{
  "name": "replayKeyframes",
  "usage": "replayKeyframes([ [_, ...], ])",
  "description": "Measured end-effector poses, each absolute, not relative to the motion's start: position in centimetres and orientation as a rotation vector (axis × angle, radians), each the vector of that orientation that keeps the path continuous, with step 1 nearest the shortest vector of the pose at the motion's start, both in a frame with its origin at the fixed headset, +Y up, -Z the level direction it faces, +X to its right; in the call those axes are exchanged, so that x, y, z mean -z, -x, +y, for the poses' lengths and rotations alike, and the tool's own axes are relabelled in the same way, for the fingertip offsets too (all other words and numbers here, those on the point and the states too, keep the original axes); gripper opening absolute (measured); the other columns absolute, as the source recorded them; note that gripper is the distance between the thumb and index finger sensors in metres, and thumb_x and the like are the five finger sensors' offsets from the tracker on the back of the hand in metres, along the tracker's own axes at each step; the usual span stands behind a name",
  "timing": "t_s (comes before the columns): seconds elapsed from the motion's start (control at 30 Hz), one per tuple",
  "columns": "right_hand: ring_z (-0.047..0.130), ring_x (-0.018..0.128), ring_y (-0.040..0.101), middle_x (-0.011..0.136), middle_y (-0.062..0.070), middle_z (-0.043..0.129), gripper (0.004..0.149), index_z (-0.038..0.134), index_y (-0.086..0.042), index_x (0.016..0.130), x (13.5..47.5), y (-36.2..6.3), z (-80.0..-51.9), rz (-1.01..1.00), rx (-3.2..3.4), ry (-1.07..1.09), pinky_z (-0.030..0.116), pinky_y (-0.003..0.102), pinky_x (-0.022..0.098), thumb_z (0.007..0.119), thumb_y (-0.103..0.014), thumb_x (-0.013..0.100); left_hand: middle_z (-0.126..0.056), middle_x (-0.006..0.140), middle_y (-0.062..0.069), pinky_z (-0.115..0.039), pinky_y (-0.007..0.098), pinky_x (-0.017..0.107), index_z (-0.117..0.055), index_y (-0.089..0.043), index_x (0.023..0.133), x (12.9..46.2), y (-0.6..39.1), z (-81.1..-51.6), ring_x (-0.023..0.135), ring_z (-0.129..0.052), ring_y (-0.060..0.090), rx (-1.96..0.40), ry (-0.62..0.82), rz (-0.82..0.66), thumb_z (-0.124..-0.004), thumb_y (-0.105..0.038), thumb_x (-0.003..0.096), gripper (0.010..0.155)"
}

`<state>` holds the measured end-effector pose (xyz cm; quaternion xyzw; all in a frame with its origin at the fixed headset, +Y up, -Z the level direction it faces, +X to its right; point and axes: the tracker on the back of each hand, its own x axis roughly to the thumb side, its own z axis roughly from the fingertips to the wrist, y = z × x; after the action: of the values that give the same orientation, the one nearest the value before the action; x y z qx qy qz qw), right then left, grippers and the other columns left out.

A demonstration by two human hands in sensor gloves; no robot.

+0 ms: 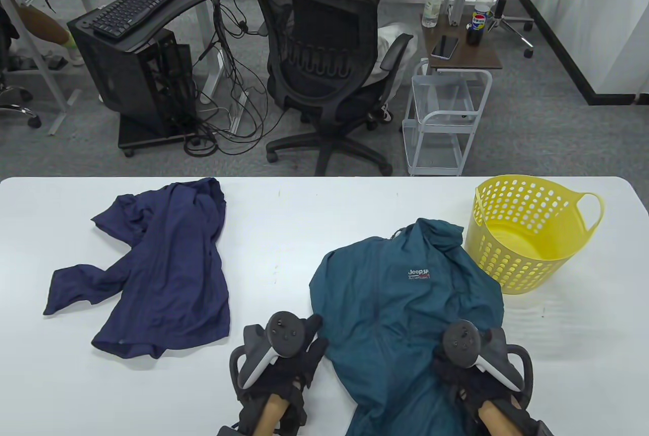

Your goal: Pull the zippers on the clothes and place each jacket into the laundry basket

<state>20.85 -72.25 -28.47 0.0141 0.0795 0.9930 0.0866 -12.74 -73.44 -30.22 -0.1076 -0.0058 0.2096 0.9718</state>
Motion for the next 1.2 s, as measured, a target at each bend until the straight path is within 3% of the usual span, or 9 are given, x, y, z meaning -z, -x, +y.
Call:
replayKeyframes([
  [0.2, 0.071, 0.099, 0.041, 0.11, -0.001, 0.079, 0.049, 0.084, -0.029, 0.094, 29.4, -14.1, -68.4, 0.1, -2.848, -0.196, 0.058, 0.061, 0.069, 0.08, -0.05, 0.049, -0.079, 0.106, -0.007, -0.058, 0.063, 0.067, -0.068, -0.041, 0.098, 30.8, 15.7, -73.4, 0.101, -0.066, 0.035, -0.375, 0.145, 0.097, -0.063, -0.062, 0.0392, 0.063],
  [0.37, 0.071, 0.099, 0.041, 0.11, 0.0, 0.079, 0.052, 0.08, -0.031, 0.097, 31.8, -8.9, -67.8, 0.101, -2.831, -0.173, 0.06, 0.06, 0.068, 0.077, -0.054, 0.05, -0.08, 0.105, -0.007, -0.058, 0.063, 0.067, -0.07, -0.041, 0.097, 31.0, 16.1, -73.6, 0.1, -0.067, 0.035, -0.341, 0.151, 0.112, -0.063, -0.062, 0.0391, 0.062],
  [0.57, 0.074, 0.097, 0.04, 0.114, 0.0, 0.071, 0.062, 0.07, -0.031, 0.103, 36.6, -5.4, -71.8, 0.181, -2.942, 0.004, 0.064, 0.056, 0.067, 0.076, -0.059, 0.049, -0.081, 0.104, -0.006, -0.058, 0.063, 0.067, -0.071, -0.04, 0.097, 31.2, 16.6, -74.0, 0.1, -0.068, 0.036, -0.368, 0.18, 0.12, -0.063, -0.061, 0.0393, 0.062],
  [0.8, 0.078, 0.093, 0.04, 0.113, -0.002, 0.071, 0.086, 0.048, -0.032, 0.112, 38.5, -3.8, -76.0, 0.415, -3.041, 0.077, 0.065, 0.055, 0.067, 0.074, -0.076, 0.042, -0.083, 0.103, -0.006, -0.058, 0.063, 0.067, -0.072, -0.039, 0.096, 31.3, 16.8, -74.2, 0.099, -0.069, 0.036, -0.374, 0.198, 0.126, -0.063, -0.061, 0.0393, 0.062],
  [0.87, 0.078, 0.091, 0.035, 0.111, -0.008, 0.066, 0.079, 0.05, -0.038, 0.11, 38.5, -3.4, -76.5, 0.379, -3.142, 0.102, 0.064, 0.053, 0.069, 0.083, -0.065, 0.044, -0.083, 0.103, -0.006, -0.058, 0.063, 0.067, -0.072, -0.039, 0.096, 31.3, 16.7, -74.2, 0.099, -0.069, 0.036, -0.372, 0.199, 0.121, -0.063, -0.061, 0.0394, 0.062],
  [0.93, 0.089, 0.083, 0.026, 0.103, -0.015, 0.077, 0.057, 0.065, -0.044, 0.103, 38.5, -3.6, -76.2, 0.244, -3.195, 0.12, 0.068, 0.049, 0.067, 0.083, -0.052, 0.049, -0.084, 0.103, -0.006, -0.058, 0.063, 0.067, -0.073, -0.039, 0.096, 31.2, 16.5, -74.3, 0.099, -0.069, 0.036, -0.365, 0.202, 0.115, -0.063, -0.061, 0.0393, 0.062],
  [1.0, 0.097, 0.073, 0.022, 0.091, -0.016, 0.091, 0.043, 0.079, -0.044, 0.094, 38.5, -4.3, -75.7, 0.18, -3.135, 0.129, 0.072, 0.048, 0.064, 0.08, -0.048, 0.051, -0.084, 0.103, -0.005, -0.058, 0.063, 0.067, -0.073, -0.038, 0.096, 31.2, 16.2, -74.3, 0.099, -0.069, 0.036, -0.358, 0.204, 0.108, -0.063, -0.061, 0.0393, 0.062],
  [1.2, 0.103, 0.061, 0.017, 0.077, -0.013, 0.099, 0.038, 0.087, -0.039, 0.087, 38.1, -9.3, -73.2, 0.141, -2.619, 0.104, 0.078, 0.045, 0.058, 0.082, -0.044, 0.05, -0.086, 0.101, -0.006, -0.059, 0.063, 0.067, -0.073, -0.038, 0.096, 31.1, 15.2, -74.5, 0.099, -0.07, 0.036, -0.348, 0.223, 0.074, -0.063, -0.061, 0.0394, 0.062],
])
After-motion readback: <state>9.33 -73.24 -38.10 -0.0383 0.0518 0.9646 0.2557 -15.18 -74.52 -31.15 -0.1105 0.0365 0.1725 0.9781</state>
